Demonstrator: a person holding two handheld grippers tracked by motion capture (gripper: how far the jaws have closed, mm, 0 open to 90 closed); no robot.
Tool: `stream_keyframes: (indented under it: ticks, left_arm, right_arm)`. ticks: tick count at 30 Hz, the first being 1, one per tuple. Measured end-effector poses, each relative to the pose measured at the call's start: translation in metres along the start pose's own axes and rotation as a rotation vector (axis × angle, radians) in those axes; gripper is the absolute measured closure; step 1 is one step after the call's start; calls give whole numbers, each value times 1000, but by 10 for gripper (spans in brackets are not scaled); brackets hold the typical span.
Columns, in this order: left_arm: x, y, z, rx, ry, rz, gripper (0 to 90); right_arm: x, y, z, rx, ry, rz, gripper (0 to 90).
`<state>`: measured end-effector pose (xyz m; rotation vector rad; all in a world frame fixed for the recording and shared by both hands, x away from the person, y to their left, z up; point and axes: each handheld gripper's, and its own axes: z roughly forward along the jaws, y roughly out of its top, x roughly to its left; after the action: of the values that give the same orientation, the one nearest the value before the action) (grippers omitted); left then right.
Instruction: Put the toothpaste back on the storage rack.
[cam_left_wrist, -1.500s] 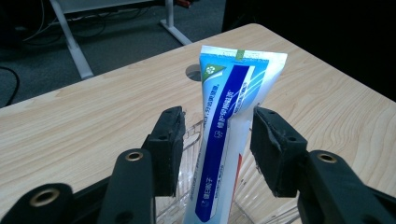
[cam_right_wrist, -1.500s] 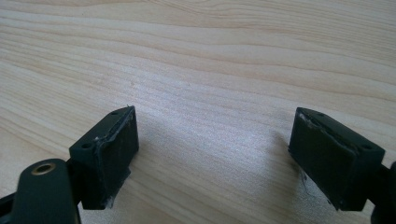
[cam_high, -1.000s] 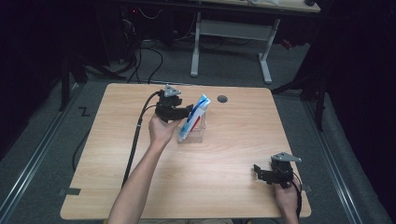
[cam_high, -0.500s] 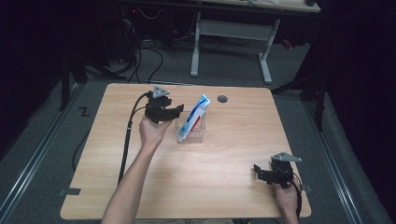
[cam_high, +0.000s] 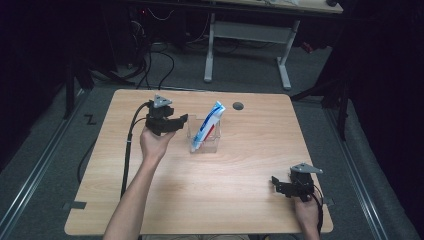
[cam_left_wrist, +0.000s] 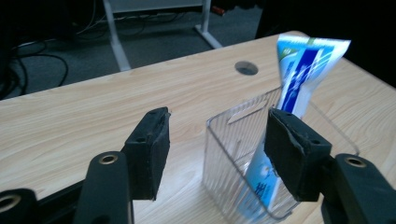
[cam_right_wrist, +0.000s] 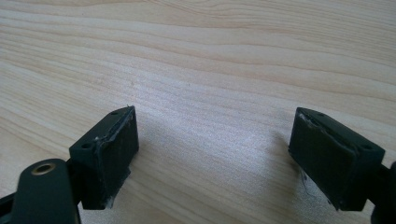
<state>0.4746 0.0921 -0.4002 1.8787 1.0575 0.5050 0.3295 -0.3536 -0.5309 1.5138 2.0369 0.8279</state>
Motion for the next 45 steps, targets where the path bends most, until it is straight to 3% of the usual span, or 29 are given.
stream_keyframes:
  ticks: [23, 45]
  left_arm:
    - [6, 0, -26, 7, 55, 18, 400]
    - [28, -24, -58, -8, 99, -52, 400]
  right_arm:
    - [0, 0, 0, -1, 0, -2, 157]
    - [0, 0, 0, -1, 0, -3, 157]
